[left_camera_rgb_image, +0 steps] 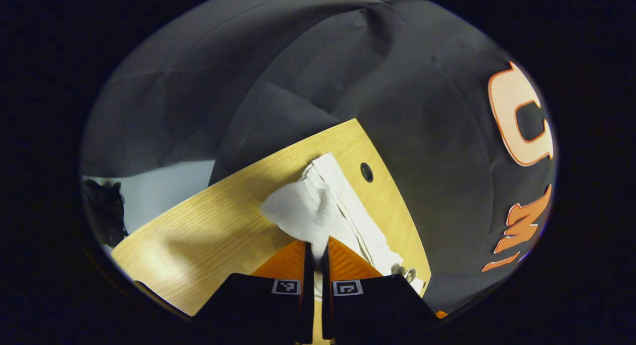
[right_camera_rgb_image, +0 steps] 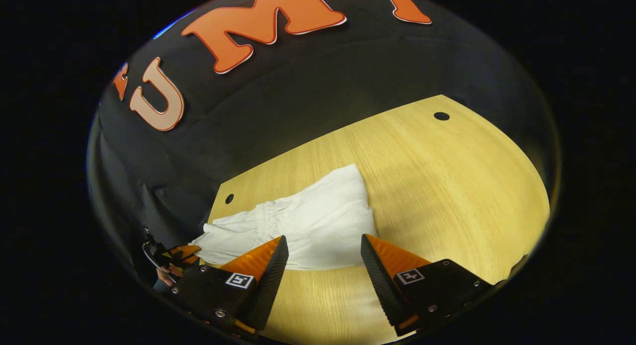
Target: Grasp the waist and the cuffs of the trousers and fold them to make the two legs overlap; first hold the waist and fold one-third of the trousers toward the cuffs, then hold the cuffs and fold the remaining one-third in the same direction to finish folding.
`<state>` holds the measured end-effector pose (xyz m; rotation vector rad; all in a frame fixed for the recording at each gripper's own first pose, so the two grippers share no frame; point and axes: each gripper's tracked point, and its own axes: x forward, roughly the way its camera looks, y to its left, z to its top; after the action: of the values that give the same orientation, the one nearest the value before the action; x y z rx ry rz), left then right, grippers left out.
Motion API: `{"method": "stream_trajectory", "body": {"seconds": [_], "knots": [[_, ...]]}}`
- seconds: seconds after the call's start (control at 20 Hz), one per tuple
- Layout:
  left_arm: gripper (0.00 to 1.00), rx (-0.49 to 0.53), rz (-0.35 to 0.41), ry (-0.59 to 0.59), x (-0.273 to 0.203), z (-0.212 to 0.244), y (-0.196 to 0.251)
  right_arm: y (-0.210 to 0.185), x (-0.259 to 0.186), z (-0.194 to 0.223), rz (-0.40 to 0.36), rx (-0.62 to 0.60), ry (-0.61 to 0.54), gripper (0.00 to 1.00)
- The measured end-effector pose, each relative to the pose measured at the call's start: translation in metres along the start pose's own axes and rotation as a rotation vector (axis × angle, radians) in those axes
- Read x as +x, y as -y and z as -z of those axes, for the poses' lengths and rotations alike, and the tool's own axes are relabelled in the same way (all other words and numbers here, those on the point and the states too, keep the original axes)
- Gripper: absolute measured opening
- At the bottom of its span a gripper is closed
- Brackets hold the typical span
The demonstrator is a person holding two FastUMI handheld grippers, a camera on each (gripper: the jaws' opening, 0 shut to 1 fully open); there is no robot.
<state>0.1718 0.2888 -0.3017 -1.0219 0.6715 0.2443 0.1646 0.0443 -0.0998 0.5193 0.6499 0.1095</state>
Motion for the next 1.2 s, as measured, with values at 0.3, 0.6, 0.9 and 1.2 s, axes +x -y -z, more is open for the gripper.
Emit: {"method": "stream_trajectory", "body": {"seconds": [0.3, 0.6, 0.9, 1.2], "knots": [[0.10, 0.061, 0.039, 0.083, -0.037, -0.007, 0.060, 0.031, -0.019, -0.013, -0.012, -0.040, 0.022, 0.98], [0.10, 0.173, 0.095, 0.136, -0.062, -0.003, 0.137, 0.062, -0.034, -0.020, -0.013, -0.066, 0.037, 0.99], [0.10, 0.259, 0.143, 0.185, -0.072, 0.014, 0.217, 0.097, -0.048, -0.019, -0.002, -0.077, 0.044, 0.98], [0.10, 0.346, 0.199, 0.173, -0.069, 0.065, 0.295, 0.133, -0.058, -0.011, -0.003, -0.028, 0.038, 0.98]]}}
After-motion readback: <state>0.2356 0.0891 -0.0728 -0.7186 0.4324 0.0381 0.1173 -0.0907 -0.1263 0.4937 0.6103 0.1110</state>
